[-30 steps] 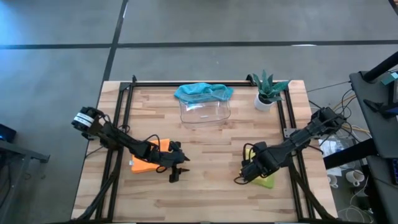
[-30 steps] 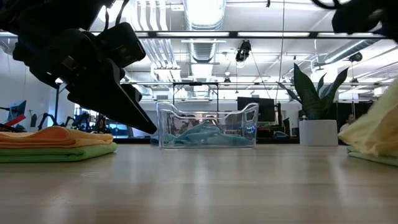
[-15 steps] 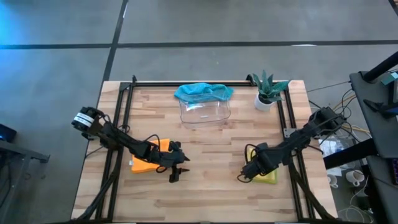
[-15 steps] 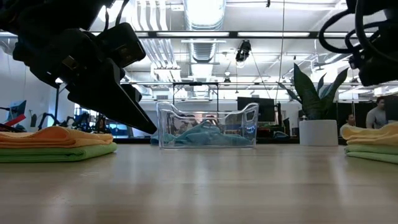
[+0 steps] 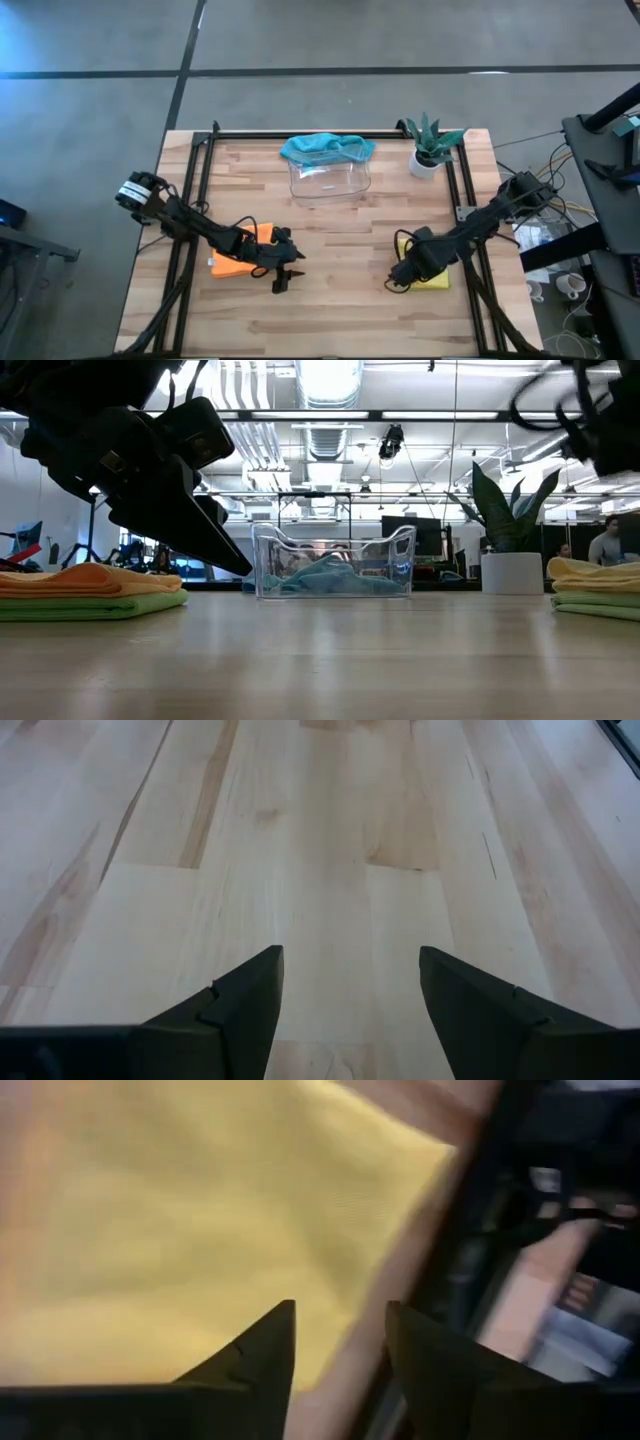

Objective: Fold microfiber towels
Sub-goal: Stack the yellow microfiber cloth on top of the light green microfiber cloth

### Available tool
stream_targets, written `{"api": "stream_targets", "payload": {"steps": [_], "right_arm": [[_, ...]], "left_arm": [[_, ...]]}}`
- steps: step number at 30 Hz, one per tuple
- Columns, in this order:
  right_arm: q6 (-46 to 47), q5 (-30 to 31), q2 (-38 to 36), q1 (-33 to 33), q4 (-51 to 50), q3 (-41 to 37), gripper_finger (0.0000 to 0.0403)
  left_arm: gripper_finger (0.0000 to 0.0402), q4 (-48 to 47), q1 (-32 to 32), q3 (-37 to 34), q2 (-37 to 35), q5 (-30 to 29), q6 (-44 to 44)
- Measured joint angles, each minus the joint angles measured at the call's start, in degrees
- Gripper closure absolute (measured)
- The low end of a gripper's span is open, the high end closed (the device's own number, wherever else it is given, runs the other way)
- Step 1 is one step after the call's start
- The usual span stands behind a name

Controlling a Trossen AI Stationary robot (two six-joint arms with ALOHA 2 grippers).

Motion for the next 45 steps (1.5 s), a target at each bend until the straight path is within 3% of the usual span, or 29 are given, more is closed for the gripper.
{"api": "stream_targets", "payload": {"steps": [5, 8, 15, 25, 29, 41, 45], "right_arm": [[-1.74, 9.21, 0.32, 1.59, 8.24, 5.88, 0.0234], [-6.21, 11.14, 2.12, 2.74, 15.12, 6.69, 0.0233], [-18.85, 11.25, 10.44, 4.15, 17.78, 10.18, 0.0229], [-23.48, 4.69, 20.04, 4.15, 12.46, 12.71, 0.0227], [-21.75, 4.56, 20.11, 4.15, 12.36, 12.81, 0.0249], [-18.93, 5.17, 17.03, 4.15, 10.71, 12.53, 0.0365], [-18.86, 5.19, 17.05, 4.15, 11.46, 12.29, 0.0382]], "left_arm": [[0.0182, 0.0, 0.0, 0.0, 0.02, 0.0, 0.01], [0.0182, 0.0, 0.0, -0.02, 0.02, 0.0, 0.02], [0.0182, 0.0, 0.0, -0.09, 0.02, 0.0, 0.01], [0.0182, -0.02, 0.0, -0.09, 0.04, 0.0, 0.0], [0.0182, -0.03, 0.0, -0.09, 0.04, 0.0, 0.0], [0.0182, 0.0, 0.0, -0.09, 0.04, 0.0, 0.0], [0.0182, -0.02, 0.0, -0.09, 0.04, 0.0, 0.0]]}}
